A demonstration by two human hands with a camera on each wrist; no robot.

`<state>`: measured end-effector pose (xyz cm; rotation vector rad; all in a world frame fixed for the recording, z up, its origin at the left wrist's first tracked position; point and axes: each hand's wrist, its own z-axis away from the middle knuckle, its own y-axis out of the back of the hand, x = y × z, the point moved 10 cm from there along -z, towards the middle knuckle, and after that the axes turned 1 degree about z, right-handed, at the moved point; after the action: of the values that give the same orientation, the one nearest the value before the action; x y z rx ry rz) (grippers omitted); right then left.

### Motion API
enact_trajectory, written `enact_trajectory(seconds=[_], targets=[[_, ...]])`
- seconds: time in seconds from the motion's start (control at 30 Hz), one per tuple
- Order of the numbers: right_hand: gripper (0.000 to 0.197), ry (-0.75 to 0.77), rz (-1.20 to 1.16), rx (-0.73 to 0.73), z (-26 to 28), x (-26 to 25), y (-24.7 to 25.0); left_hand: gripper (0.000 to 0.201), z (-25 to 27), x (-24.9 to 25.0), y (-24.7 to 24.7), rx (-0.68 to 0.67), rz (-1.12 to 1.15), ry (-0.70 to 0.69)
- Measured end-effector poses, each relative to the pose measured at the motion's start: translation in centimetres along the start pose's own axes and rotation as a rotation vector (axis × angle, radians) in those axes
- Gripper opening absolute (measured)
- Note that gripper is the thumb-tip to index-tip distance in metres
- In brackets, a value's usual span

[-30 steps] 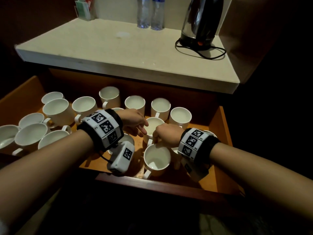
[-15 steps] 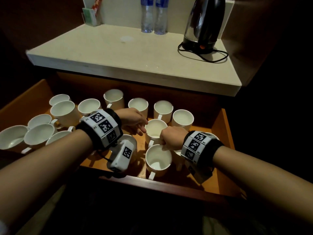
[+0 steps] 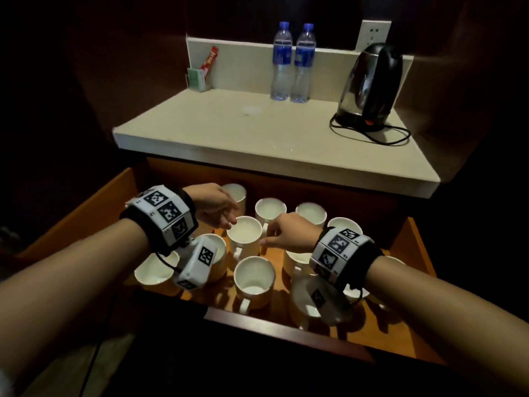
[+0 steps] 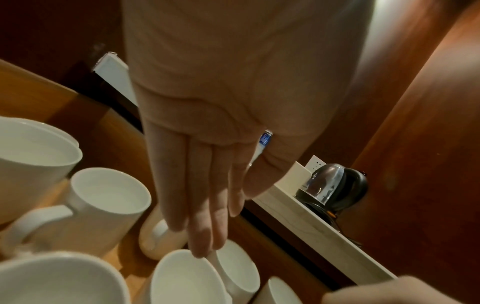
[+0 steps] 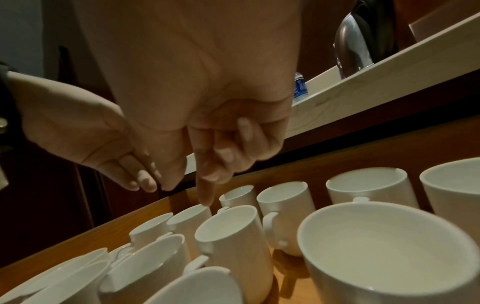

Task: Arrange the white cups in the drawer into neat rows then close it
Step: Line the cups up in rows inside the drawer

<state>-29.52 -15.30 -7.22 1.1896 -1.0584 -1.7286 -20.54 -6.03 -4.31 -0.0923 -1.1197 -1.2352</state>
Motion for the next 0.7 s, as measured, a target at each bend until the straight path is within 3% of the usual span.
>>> enact_trajectory(seconds=[0.23,0.33,0.4,0.5,0.6,0.7], targets=[[0.028,-0.051,-0.085,-0.098,-1.9,-2.4,-1.2,0.018,-2.3,-4.3,6.1,-0.064,-0.068,-0.014],[0.030,-0.190,-0.074,-0.148,0.1,0.1,-1.5,0.020,-3.5,-5.8,7.4,-0.111,-0.102,-0.026],[0.031,-0.308,-0.016,-0.141,1.2,2.3,-1.0,0.020,-4.0,-5.4,6.6,-0.151,-0.110,-0.048],[0.029,-0.371,-0.029,-0.059,1.2,3.1,0.0,0.020,-4.4,-3.7,4.0,-0.224,-0.096,-0.087],[0.030,-0.376,-0.118,-0.037,1.1,2.4,0.1,0.016,-4.5,-2.5,1.2,-0.307,-0.110,-0.089],[0.031,-0.294,-0.153,-0.077,-0.4,-0.4,0.0,0.019,-4.8,-2.0,1.2,-0.303,-0.107,-0.108]])
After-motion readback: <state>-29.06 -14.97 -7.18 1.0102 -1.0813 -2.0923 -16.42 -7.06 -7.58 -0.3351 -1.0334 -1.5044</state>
